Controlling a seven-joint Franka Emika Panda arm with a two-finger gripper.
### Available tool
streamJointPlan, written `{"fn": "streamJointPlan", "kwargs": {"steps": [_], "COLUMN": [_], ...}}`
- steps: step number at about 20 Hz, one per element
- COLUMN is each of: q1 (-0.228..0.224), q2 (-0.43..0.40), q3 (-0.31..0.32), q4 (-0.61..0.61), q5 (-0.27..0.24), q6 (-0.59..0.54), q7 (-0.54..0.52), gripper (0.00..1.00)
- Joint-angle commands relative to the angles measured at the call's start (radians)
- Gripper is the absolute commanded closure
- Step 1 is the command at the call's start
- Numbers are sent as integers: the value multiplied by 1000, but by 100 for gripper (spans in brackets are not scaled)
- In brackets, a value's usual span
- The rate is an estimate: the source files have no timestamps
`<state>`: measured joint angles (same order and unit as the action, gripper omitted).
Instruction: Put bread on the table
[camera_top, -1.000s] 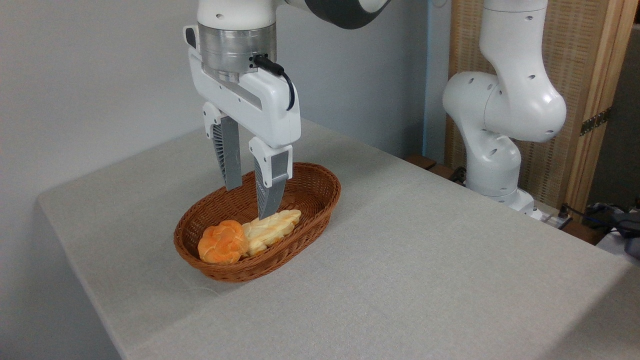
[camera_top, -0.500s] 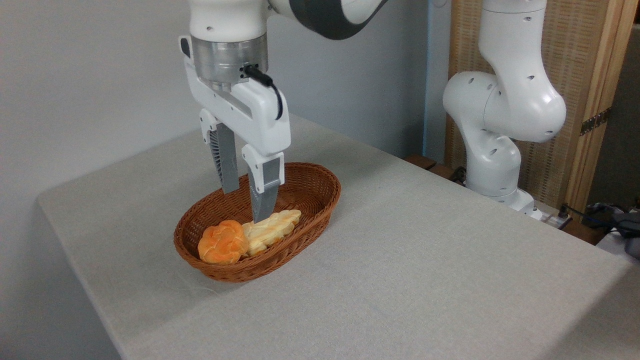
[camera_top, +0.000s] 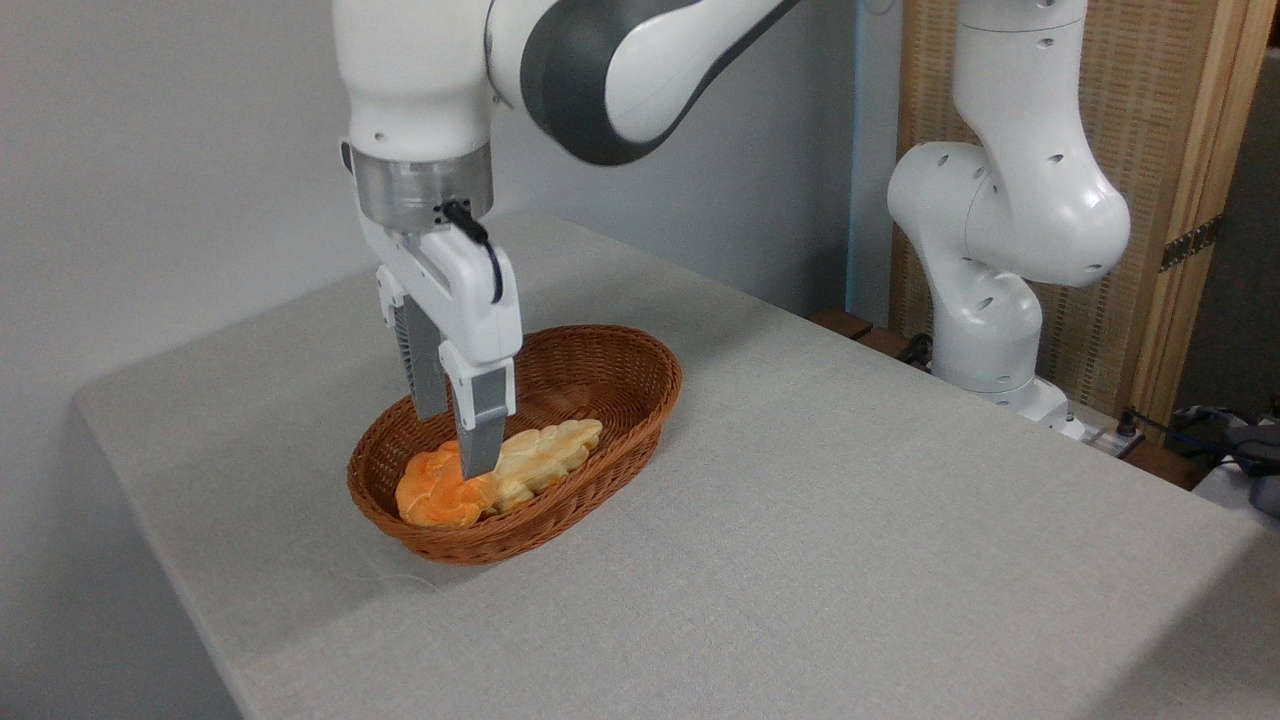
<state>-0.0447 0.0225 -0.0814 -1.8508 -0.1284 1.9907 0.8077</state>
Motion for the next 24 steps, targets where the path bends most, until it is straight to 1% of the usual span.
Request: {"fn": "streamJointPlan", "kwargs": {"steps": [1,6,19,20,22,24], "q1": [-23,-30,-41,-41,-43,-43], "q2": [-1,10,25,27,31,31], "q3": [-3,-3,-3,-3,-3,-3], "q4": [-47,-73,-73,-73,-73,-73], "q5": [-5,4,9,18,56,58], "q6": [43,92,97,97,100,99], "q7": [11,13,19,18,18,18], "gripper": [0,0,0,0,0,0]}}
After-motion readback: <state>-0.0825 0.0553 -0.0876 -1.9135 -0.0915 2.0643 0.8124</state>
